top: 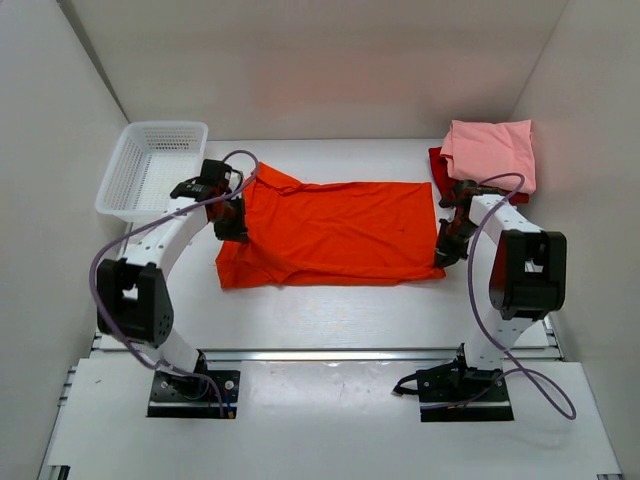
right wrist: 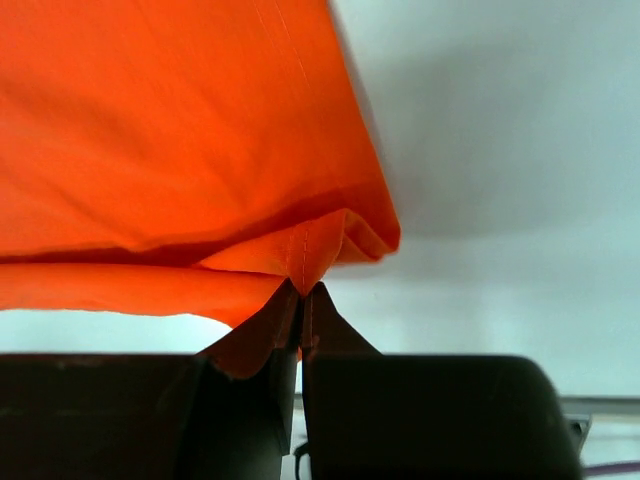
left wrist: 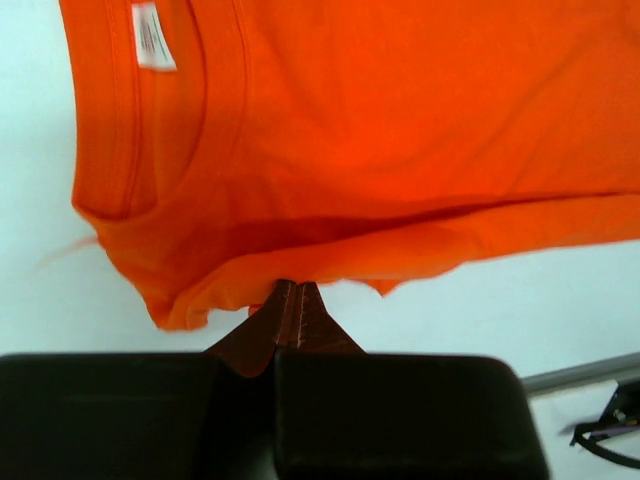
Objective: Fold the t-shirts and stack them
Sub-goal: Fold the flattened tshirt in 1/3 of the way
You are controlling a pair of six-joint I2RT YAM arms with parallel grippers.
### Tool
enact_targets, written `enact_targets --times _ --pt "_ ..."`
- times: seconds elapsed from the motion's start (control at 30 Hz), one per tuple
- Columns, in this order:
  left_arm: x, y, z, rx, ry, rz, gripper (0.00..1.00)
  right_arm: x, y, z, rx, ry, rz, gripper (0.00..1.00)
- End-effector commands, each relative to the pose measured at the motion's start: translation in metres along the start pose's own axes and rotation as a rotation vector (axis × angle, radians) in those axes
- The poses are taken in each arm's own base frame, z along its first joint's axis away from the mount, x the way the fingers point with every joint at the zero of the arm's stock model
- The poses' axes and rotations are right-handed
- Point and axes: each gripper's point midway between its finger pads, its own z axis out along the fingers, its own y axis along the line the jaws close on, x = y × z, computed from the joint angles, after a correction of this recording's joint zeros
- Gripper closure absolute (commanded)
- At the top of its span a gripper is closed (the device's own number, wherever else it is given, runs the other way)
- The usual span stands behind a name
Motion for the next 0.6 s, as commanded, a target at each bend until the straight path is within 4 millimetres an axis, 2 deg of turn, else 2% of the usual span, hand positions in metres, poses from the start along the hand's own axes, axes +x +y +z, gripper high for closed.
enact_targets --times 0.0,0.07,0.2,0.27,0.33,0.47,0.5,0.57 --pt "-0.038 0.002 0.003 -0.013 -0.074 0.028 1.0 -0.022 0.01 -0.003 -0.023 -0.026 -0.013 1.0" --pt "-0.048 0.006 0.015 -0.026 -0.063 0.012 1.0 -0.031 0.013 0.0 -0.025 -0.035 -0.005 1.0" --pt "-0.078 0.006 0.021 -0.02 -0.101 0.0 1.0 -0.047 0.016 -0.003 -0.036 -0.051 0.049 1.0" --pt "-0.087 0.006 0.028 -0.016 -0.109 -0.011 1.0 -0.056 0.015 -0.007 -0.044 -0.083 0.091 0.87" --pt "-0.102 0.003 0.029 -0.001 -0.152 -0.015 1.0 -0.059 0.014 -0.015 -0.065 -0.124 0.139 0.85" --pt "-0.116 0.004 0.039 0.018 -0.18 -0.055 0.97 -0.068 0.01 -0.032 -0.143 -0.244 0.252 0.85" --pt "-0.119 0.004 0.04 0.023 -0.191 -0.057 0.93 -0.068 0.009 -0.035 -0.16 -0.259 0.286 0.85" --pt "-0.123 0.005 0.046 0.033 -0.199 -0.067 0.96 -0.071 0.006 -0.042 -0.201 -0.324 0.334 0.84"
